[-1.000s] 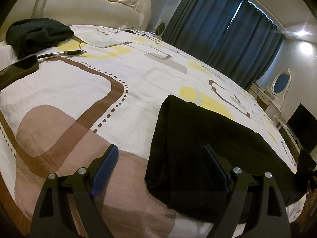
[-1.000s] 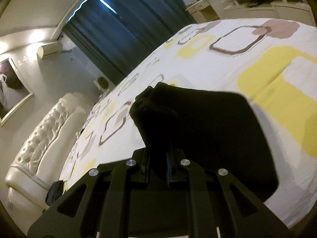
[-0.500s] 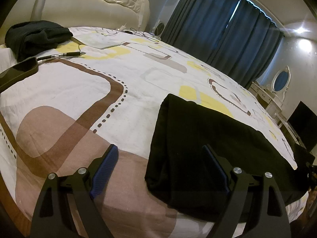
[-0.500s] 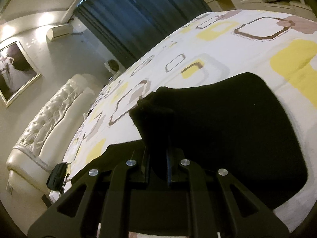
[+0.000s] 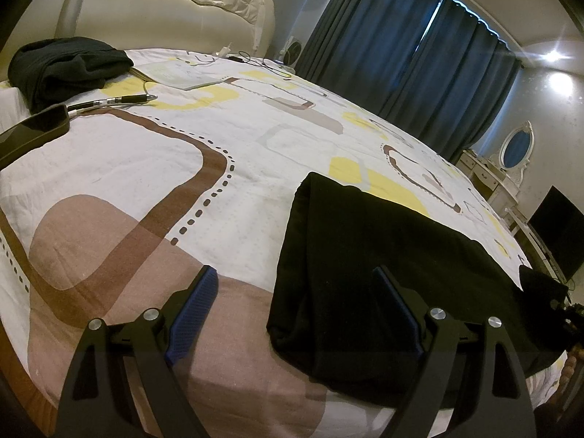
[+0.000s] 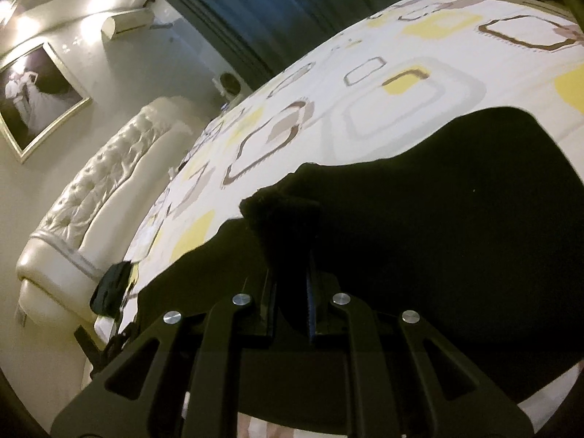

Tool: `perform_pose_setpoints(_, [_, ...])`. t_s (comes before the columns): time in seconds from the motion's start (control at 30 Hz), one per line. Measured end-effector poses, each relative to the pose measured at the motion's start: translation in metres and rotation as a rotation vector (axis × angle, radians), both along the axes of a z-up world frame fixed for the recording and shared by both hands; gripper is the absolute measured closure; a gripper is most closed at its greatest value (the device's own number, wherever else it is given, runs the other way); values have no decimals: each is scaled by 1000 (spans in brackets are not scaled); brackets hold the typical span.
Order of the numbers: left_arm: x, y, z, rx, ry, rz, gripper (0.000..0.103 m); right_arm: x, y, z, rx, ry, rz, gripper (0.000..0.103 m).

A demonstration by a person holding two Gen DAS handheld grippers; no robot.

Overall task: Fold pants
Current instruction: 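Grasp the edge of the folded black pants with the right gripper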

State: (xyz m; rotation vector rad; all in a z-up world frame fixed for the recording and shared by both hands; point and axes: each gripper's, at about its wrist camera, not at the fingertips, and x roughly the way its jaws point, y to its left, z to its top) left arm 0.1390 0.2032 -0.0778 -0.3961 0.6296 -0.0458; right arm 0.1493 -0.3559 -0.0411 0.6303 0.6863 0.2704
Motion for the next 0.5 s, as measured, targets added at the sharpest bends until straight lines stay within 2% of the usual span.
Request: perform_pose_setpoints(0.5, [0, -2, 0, 0, 0, -1, 18, 5, 37, -11, -22, 32, 89, 91])
